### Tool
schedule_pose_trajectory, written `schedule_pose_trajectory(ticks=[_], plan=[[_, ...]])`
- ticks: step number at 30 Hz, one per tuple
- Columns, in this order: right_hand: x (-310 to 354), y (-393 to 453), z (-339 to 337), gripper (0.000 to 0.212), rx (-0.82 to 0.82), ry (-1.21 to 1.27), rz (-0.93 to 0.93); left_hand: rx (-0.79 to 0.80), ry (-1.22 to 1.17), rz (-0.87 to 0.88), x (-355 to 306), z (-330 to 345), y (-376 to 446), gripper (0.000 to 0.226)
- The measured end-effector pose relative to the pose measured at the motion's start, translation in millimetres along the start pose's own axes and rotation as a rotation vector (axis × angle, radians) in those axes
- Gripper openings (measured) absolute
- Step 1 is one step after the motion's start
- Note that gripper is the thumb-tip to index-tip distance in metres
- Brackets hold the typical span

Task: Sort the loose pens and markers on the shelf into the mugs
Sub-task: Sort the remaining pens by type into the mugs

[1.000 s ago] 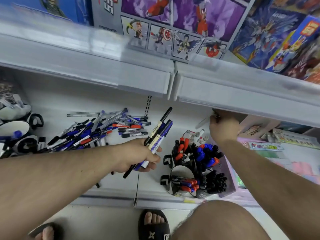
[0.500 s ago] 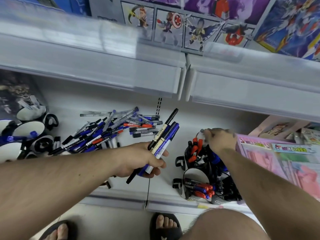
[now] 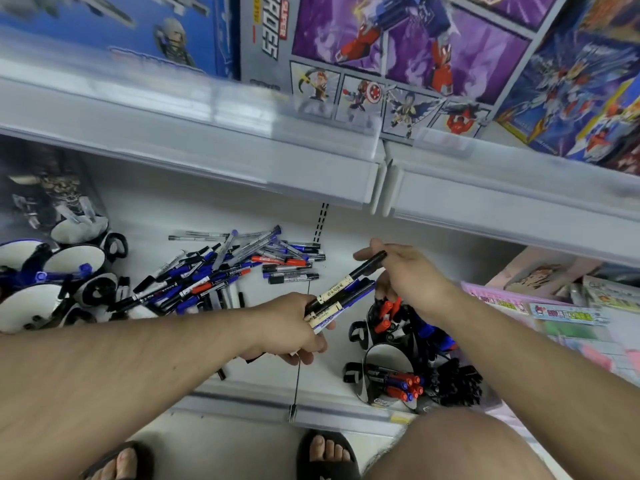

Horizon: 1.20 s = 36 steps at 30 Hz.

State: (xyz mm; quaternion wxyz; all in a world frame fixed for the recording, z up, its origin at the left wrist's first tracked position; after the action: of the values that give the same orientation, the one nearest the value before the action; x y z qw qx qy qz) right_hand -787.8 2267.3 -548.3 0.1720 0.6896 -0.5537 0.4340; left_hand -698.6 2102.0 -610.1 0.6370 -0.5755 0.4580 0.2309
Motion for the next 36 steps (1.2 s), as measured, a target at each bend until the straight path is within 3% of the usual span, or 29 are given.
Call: schedule_pose_trajectory(ticks=[6,8,11,14,19,26,31,36], plan=[[37.8,-26.8,-3.3,0.038,-0.106,0.256,0.016,-0.057,-0.074,0.036,-4.2,-3.8,-17.6,0.026],[49.7,-34.6,0.2,0.034,-0.102,0.13,-0.026,-0.083,-0.093,0.042,-4.7,-5.0,-24.6,0.026],[65.8,-43.3,8.5,0.024,-0.126,-0.294,-0.154,-0.134,-0.106,0.025,-1.9,-11.5,-34.7,0.027],[76.2,-41.7,20.9,0.031,-0.09,-0.52,-0.166,-0.208,-0.081,0.041,2.8,-22.8,-45.8,0.028],[95.8,-37.7,52.0,0.031,-0.116,-0.379,-0.101,-0.278,-0.013,0.14,2.6,-36.7,-69.8,0.029],[116.3,-44.5,89.5,0.022,-0.131,0.134,-0.069,-0.355,-0.019,0.168,15.8,-68.0,-98.6,0.03],[122.2,-54.2,113.3,0.014,-0.117,0.109,-0.113,-0.382,-0.009,0.152,29.3,-80.7,-112.4,0.025],[127.9,-58.7,133.0,0.019,-0.043,0.204,-0.099,-0.42,-0.059,0.177,36.4,-91.4,-121.1,0.024]])
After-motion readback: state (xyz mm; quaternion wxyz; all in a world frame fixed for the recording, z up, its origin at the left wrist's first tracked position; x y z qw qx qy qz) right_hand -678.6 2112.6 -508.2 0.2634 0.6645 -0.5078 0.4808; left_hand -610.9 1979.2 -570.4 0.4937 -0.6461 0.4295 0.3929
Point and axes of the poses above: each hand's wrist, its own y-axis towards the middle knuckle, its own z-axis out of the palm, x = y × z, the point moved 3 cm from there along y, towards the middle knuckle, and after that the axes turned 8 degrees about -y, right-handed, at the moved point
